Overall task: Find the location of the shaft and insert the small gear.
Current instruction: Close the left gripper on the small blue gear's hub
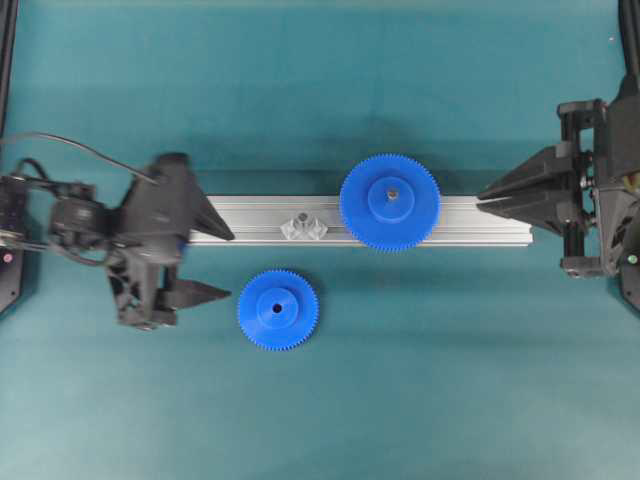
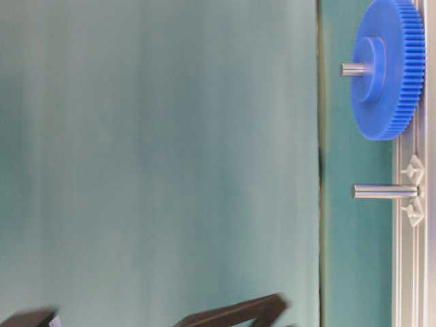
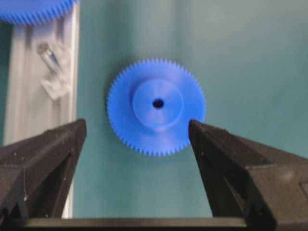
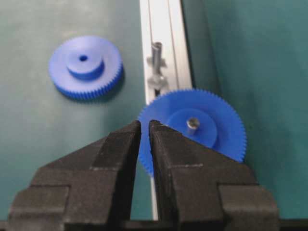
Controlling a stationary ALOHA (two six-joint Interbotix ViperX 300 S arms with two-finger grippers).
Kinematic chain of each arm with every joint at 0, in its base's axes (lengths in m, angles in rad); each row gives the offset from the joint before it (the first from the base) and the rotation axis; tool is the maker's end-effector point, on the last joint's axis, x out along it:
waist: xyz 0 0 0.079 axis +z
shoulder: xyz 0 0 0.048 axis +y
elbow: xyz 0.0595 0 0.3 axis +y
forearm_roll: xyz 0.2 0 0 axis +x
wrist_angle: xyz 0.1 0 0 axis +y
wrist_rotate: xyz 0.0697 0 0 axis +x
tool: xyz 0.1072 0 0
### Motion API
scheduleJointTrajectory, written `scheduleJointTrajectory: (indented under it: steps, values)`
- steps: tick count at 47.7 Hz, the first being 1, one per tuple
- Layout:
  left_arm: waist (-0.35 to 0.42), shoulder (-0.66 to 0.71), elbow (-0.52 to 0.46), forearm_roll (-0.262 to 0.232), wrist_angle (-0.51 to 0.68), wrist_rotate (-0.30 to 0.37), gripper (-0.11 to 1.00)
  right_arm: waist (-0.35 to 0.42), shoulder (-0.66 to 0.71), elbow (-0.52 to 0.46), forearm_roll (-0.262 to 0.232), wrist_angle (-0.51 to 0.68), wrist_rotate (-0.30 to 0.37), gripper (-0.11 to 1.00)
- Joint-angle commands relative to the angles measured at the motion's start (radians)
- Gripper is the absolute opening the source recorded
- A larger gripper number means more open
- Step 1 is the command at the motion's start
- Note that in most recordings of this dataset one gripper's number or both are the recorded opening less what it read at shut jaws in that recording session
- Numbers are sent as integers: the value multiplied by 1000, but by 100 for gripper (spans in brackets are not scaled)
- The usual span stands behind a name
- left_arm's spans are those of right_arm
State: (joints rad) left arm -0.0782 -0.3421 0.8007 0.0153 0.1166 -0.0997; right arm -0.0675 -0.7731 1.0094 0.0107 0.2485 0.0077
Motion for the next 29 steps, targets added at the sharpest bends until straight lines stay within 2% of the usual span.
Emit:
scheduleJointTrajectory:
  steps: [1,10,29]
  values:
    - [-9,37,-54,2,15,-11,87,-11,-3,-9,2,-3,0,21]
    - [-20,147,-112,2,46,-37,87,-11,-5,8,2,-2,0,21]
    - [-66,357,-242,2,107,-40,88,-11,-17,34,2,-2,3,21]
